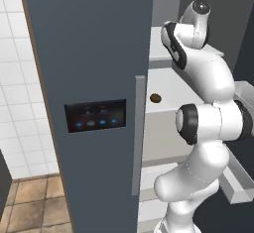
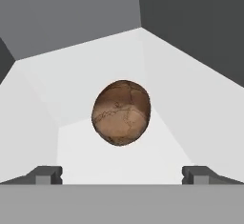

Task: Place the cold items (potato and kiwi) from the fridge in one tupperware on the dining counter. Place the warm items (kebab skewer and hot dog) in the stove area in another tupperware.

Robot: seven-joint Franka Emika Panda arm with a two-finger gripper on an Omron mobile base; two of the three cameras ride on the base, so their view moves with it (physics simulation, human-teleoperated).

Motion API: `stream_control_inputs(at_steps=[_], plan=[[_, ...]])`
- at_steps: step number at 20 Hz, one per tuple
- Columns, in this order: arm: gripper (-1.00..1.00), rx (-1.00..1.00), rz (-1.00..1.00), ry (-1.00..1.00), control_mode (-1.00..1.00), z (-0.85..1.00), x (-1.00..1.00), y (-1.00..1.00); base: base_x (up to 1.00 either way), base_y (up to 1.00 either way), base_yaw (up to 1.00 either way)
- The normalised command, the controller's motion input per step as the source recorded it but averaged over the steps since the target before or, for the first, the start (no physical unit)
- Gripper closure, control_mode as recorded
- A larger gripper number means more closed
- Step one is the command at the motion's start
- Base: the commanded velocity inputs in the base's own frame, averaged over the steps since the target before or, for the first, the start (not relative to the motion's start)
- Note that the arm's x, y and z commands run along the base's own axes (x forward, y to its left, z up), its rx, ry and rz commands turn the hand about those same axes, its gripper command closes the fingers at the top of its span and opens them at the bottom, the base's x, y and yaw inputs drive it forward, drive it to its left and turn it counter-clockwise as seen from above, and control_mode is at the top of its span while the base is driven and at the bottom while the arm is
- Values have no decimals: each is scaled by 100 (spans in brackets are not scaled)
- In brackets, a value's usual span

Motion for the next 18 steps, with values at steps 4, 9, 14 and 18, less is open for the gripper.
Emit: stream_control_inputs(at_steps=[4,9,14,18], plan=[[-100,0,-1,0,-100,-16,47,0,0,0,0],[-100,0,0,-2,-100,-31,58,-6,0,0,0],[-100,0,-2,-1,-100,-6,50,-26,0,0,0],[-100,0,-3,0,-100,-9,40,-9,0,0,0]])
